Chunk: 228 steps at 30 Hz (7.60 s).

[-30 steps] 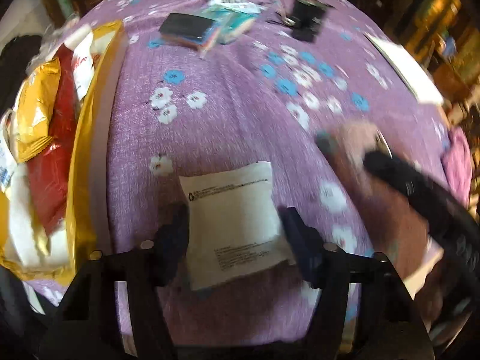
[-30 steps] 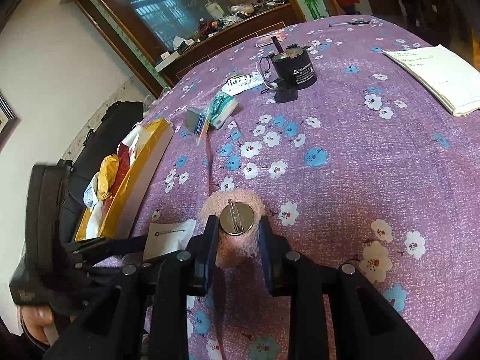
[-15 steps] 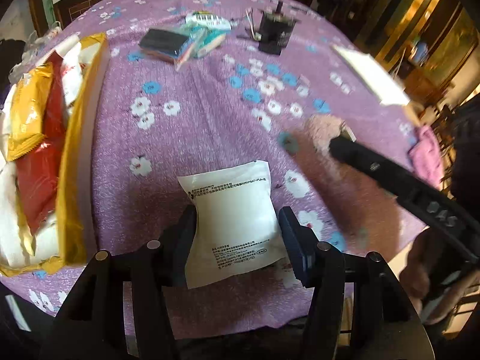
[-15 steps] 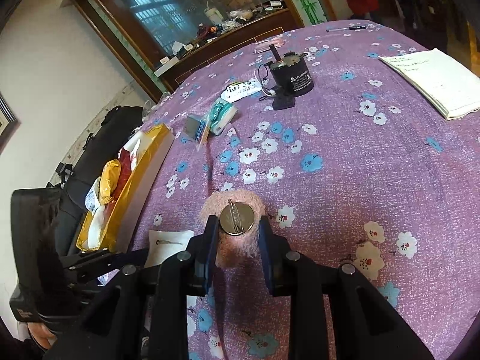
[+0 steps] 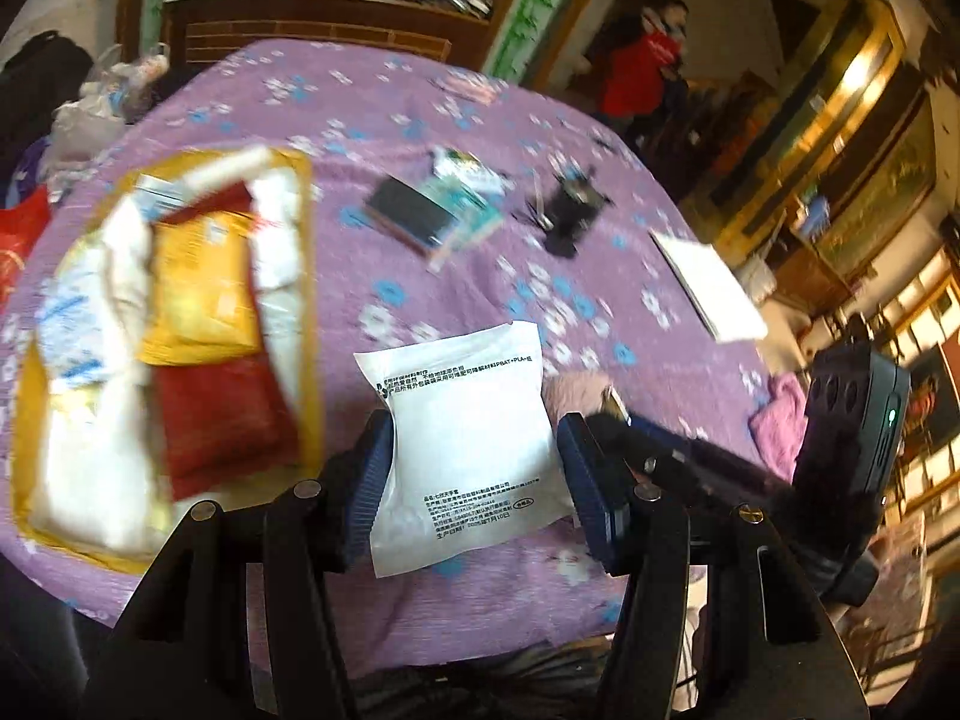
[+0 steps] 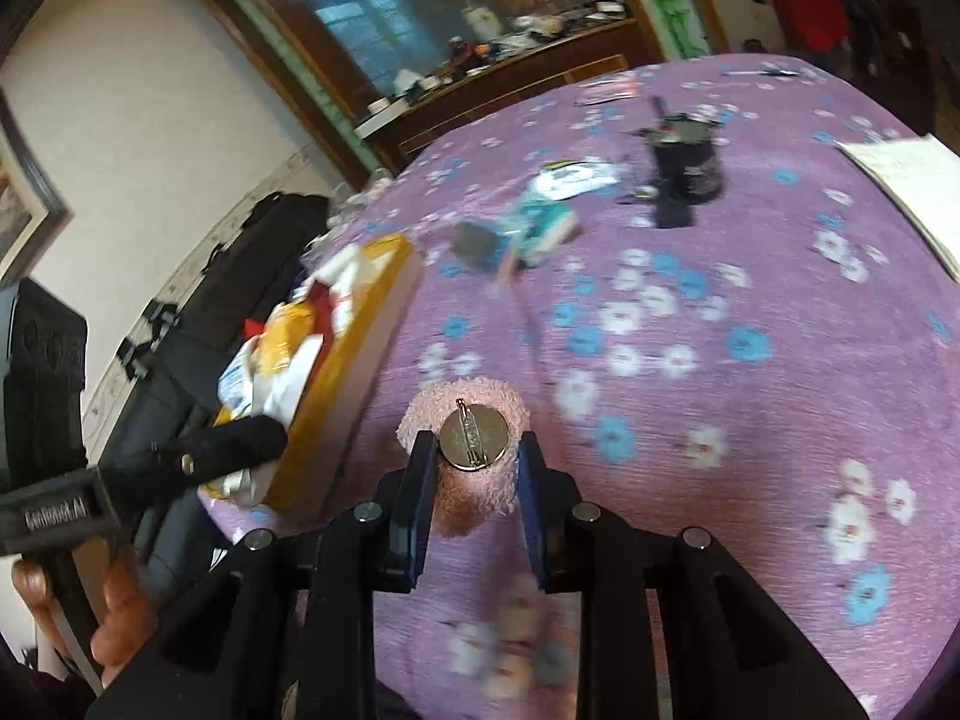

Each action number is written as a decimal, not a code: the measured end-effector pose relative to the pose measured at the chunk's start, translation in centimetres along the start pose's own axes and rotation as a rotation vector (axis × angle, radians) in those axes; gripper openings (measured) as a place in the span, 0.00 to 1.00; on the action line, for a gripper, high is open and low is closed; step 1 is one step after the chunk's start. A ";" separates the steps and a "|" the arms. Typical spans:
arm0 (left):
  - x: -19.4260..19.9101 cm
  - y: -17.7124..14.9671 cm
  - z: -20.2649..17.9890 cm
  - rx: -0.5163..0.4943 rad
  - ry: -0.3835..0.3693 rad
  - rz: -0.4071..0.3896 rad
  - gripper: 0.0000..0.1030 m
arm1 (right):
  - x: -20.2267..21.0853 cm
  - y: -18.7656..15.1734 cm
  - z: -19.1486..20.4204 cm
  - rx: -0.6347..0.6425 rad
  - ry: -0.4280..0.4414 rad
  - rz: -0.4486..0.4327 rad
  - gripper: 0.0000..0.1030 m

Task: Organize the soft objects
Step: 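Lower the white packet and pink pad into the box and open both grippers, then grasp the clear bag with dark block with the left gripper while the right grasps the teal tissue pack, then carry the clear bag and teal tissue pack into the box and release them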

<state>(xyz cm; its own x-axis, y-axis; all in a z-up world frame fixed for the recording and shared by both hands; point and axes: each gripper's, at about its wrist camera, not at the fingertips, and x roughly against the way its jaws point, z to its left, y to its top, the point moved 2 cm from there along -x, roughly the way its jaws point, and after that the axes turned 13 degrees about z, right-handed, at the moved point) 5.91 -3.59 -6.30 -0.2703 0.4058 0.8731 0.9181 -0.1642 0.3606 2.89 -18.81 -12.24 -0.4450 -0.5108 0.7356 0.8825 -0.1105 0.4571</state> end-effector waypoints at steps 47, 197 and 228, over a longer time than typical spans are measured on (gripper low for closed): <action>4.7 0.3 15.1 0.263 0.059 -0.226 0.78 | -8.6 1.5 14.8 0.389 0.097 0.078 0.62; 2.9 6.0 18.7 0.280 -0.012 -0.122 0.42 | -15.0 15.3 10.8 0.096 0.098 0.105 0.15; 6.4 -5.0 10.4 0.171 0.470 -0.265 0.71 | -3.9 1.0 12.3 0.201 0.024 -0.044 0.58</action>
<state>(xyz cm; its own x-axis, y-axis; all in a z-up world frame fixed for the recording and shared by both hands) 2.62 9.20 -5.97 -0.5622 -0.0372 0.8262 0.8245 0.0525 0.5634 3.68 -6.38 -8.50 -0.4768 -0.5293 0.7018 0.8132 0.0376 0.5808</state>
